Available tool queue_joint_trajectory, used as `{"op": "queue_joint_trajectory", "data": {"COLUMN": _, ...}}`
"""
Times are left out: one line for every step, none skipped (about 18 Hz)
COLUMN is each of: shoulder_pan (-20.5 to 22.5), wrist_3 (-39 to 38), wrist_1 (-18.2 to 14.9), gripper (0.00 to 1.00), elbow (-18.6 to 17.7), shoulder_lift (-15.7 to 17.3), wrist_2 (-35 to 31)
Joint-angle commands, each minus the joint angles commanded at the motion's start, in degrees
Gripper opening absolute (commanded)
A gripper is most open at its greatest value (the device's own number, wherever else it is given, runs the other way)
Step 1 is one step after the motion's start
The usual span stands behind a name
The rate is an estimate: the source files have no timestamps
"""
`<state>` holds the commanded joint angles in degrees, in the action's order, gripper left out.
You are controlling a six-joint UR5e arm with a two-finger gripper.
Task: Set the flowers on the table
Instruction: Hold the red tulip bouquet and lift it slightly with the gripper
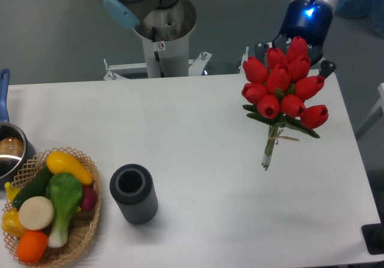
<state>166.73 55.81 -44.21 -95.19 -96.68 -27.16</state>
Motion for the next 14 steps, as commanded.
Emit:
{"op": "queue_joint_trajectory", "data": {"shoulder_pan": -0.1, "wrist_3": 0.0, "wrist_1": -0.1, "gripper": 0.37, "elbow": -0.3, "shoulder_lift": 0.2, "wrist_2": -0.1}}
{"op": "queue_joint_trajectory", "data": {"shoulder_pan": -0.1, "wrist_3": 0.0, "wrist_1": -0.2, "gripper": 0.37, "elbow": -0.3, "shoulder_lift": 0.5, "wrist_2": -0.1}}
{"op": "queue_joint_trajectory", "data": {"shoulder_pan": -0.1, "wrist_3": -0.1, "wrist_1": -0.3, "gripper": 0.37, "elbow": 0.0, "shoulder_lift": 0.5, "wrist_2": -0.1}}
{"op": "queue_joint_trajectory", "data": {"shoulder_pan": 0.0, "wrist_3": -0.5, "wrist_1": -0.4, "gripper": 0.37, "elbow": 0.0, "shoulder_lift": 0.6, "wrist_2": -0.2}}
{"op": "queue_joint_trajectory", "data": {"shoulder_pan": 0.0, "wrist_3": -0.9, "wrist_1": -0.4, "gripper": 0.37, "elbow": 0.0, "shoulder_lift": 0.8, "wrist_2": -0.3}}
{"op": "queue_joint_trajectory", "data": {"shoulder_pan": 0.0, "wrist_3": -1.1, "wrist_1": -0.4, "gripper": 0.37, "elbow": 0.1, "shoulder_lift": 0.9, "wrist_2": -0.3}}
{"op": "queue_joint_trajectory", "data": {"shoulder_pan": 0.0, "wrist_3": -1.1, "wrist_1": -0.4, "gripper": 0.37, "elbow": 0.0, "shoulder_lift": 1.3, "wrist_2": -1.3}}
{"op": "queue_joint_trajectory", "data": {"shoulder_pan": -0.1, "wrist_3": -1.1, "wrist_1": -0.4, "gripper": 0.37, "elbow": 0.0, "shoulder_lift": 1.8, "wrist_2": -3.7}}
{"op": "queue_joint_trajectory", "data": {"shoulder_pan": -0.3, "wrist_3": -1.3, "wrist_1": -0.4, "gripper": 0.37, "elbow": 0.1, "shoulder_lift": 2.5, "wrist_2": -6.6}}
{"op": "queue_joint_trajectory", "data": {"shoulder_pan": -0.4, "wrist_3": -1.4, "wrist_1": -0.4, "gripper": 0.37, "elbow": 0.0, "shoulder_lift": 3.0, "wrist_2": -9.4}}
{"op": "queue_joint_trajectory", "data": {"shoulder_pan": -0.6, "wrist_3": -1.4, "wrist_1": -0.4, "gripper": 0.37, "elbow": 0.0, "shoulder_lift": 3.2, "wrist_2": -11.2}}
{"op": "queue_joint_trajectory", "data": {"shoulder_pan": -0.7, "wrist_3": -1.5, "wrist_1": -0.5, "gripper": 0.37, "elbow": 0.0, "shoulder_lift": 3.3, "wrist_2": -12.6}}
{"op": "queue_joint_trajectory", "data": {"shoulder_pan": -0.7, "wrist_3": -1.6, "wrist_1": -0.5, "gripper": 0.37, "elbow": 0.0, "shoulder_lift": 3.8, "wrist_2": -13.7}}
{"op": "queue_joint_trajectory", "data": {"shoulder_pan": -0.8, "wrist_3": -1.6, "wrist_1": -0.7, "gripper": 0.37, "elbow": -0.1, "shoulder_lift": 4.1, "wrist_2": -15.5}}
